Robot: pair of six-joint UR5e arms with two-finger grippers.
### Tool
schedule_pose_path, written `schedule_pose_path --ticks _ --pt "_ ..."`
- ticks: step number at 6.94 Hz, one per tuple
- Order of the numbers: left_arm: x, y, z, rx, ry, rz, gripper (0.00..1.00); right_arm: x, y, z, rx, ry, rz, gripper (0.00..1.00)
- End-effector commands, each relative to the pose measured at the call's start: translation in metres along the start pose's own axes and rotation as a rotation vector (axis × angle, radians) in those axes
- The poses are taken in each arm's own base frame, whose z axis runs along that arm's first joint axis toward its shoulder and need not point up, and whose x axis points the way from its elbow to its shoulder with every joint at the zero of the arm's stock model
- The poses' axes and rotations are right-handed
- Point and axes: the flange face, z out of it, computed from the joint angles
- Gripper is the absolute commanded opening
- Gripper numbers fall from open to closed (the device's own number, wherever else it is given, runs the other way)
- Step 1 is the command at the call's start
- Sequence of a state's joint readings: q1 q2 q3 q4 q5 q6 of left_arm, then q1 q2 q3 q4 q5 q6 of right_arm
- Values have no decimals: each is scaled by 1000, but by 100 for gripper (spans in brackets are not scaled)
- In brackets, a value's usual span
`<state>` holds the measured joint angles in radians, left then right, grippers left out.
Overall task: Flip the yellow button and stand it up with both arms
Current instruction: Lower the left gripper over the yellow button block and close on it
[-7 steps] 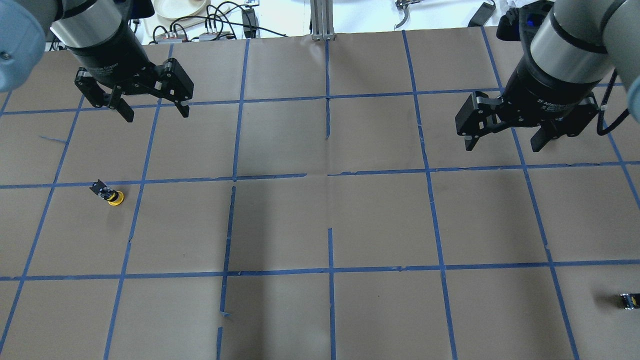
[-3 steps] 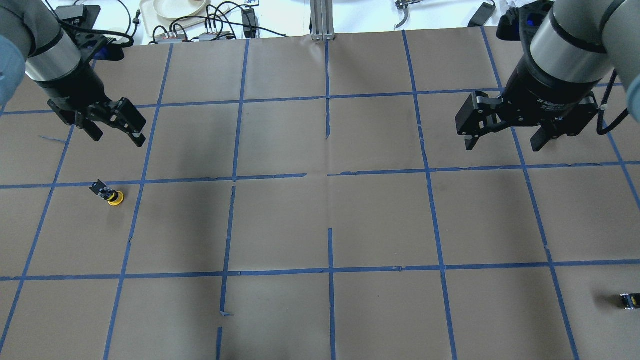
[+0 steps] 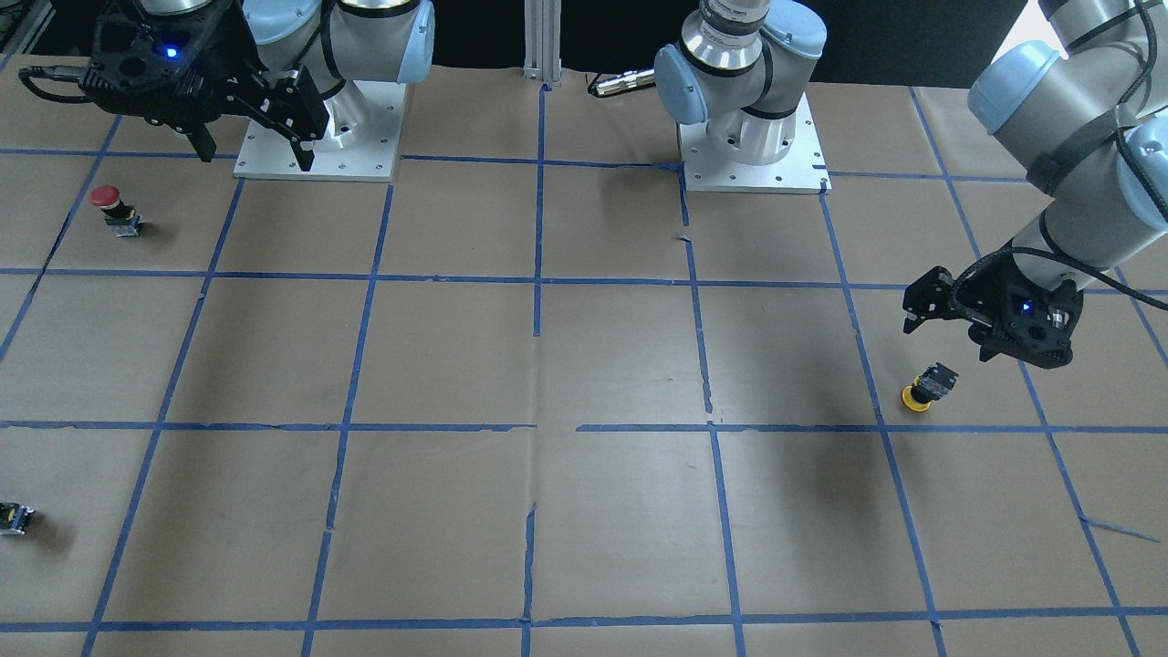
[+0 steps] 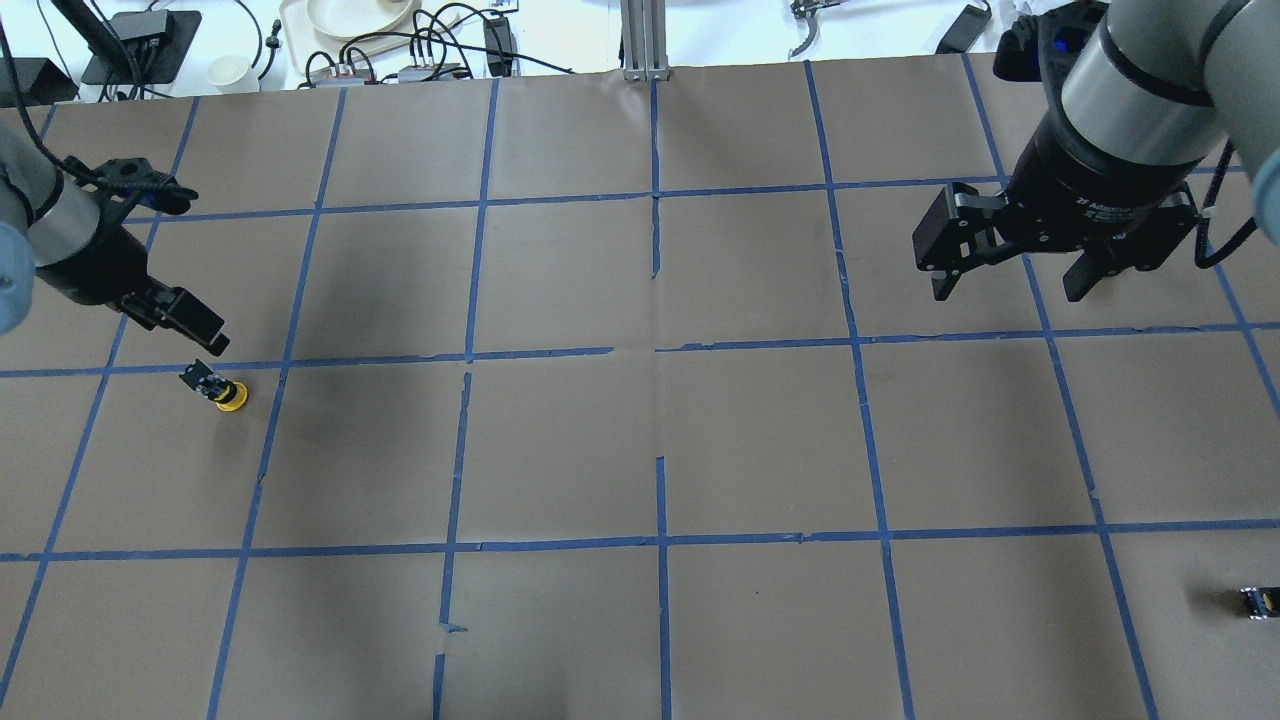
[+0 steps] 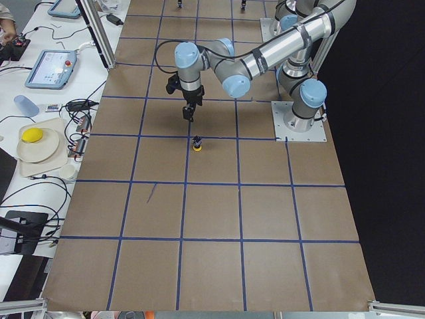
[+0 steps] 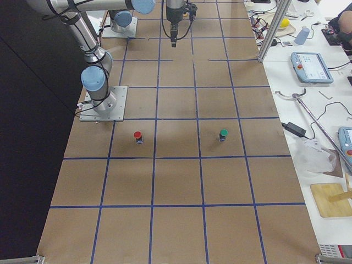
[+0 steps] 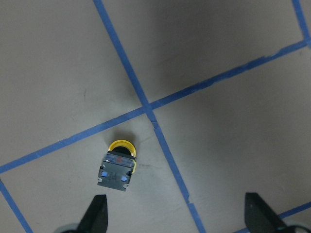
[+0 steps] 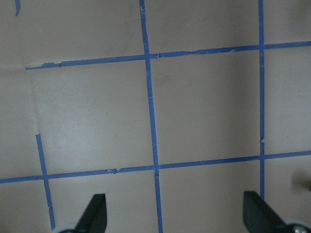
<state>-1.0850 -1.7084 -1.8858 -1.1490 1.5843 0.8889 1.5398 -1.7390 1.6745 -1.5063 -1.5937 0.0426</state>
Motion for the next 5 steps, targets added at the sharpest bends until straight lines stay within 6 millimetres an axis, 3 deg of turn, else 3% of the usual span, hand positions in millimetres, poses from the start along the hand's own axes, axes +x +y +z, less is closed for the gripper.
schedule_pose_path --ticks 1,2,5 --pt "-11 16 58 48 -72 69 100 2 -3 3 -6 5 14 100" --pt "-25 13 73 58 -80 65 100 2 -3 3 -6 0 17 100" --pt "-32 10 87 64 -76 64 100 6 1 3 -20 60 -1 100"
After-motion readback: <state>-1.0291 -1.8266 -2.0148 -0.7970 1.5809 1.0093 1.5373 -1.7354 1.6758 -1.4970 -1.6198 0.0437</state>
